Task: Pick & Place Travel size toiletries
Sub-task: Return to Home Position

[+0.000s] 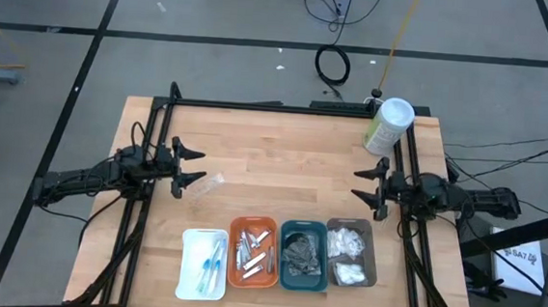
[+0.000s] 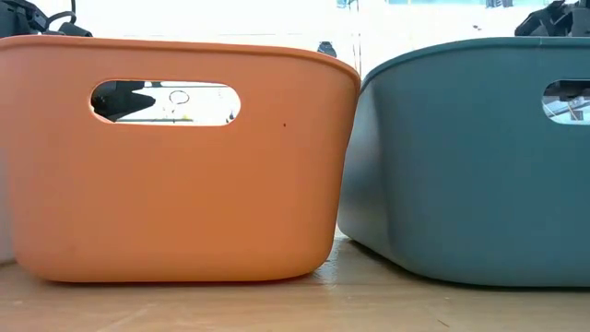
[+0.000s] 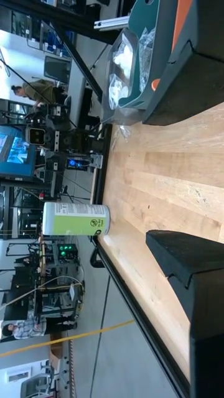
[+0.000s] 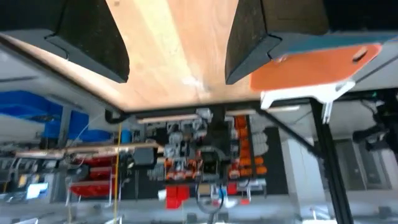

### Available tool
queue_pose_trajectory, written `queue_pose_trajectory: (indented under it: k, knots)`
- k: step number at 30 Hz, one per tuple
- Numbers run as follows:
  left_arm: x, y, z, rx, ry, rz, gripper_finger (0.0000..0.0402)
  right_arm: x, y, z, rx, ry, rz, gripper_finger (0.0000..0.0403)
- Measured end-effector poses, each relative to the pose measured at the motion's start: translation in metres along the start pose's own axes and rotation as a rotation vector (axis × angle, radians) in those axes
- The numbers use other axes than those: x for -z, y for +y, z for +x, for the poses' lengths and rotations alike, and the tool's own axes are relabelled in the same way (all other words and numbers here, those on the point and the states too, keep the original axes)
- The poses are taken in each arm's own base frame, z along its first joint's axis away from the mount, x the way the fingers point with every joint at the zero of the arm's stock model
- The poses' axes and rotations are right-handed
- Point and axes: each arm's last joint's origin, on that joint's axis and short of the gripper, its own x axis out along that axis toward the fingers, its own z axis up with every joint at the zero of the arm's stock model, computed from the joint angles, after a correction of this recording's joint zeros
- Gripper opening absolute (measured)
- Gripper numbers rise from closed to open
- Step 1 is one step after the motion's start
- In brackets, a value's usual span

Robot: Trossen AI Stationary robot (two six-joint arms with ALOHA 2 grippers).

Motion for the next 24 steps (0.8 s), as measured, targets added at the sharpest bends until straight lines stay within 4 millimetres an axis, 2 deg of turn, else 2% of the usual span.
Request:
queue_pose_trajectory:
  k: [6, 24]
  knots:
    - [0.0000, 0.0000, 0.0000, 0.000, 0.000, 0.000, 0.0285, 0.0064, 0.0035, -0.0007, -0.032, 0.067, 0.034, 0.0251]
    - [0.0032, -0.0008, 0.0028, 0.026, 0.043, -0.012, 0.0285, 0.0081, 0.0048, -0.0010, -0.046, 0.084, -0.002, 0.0251]
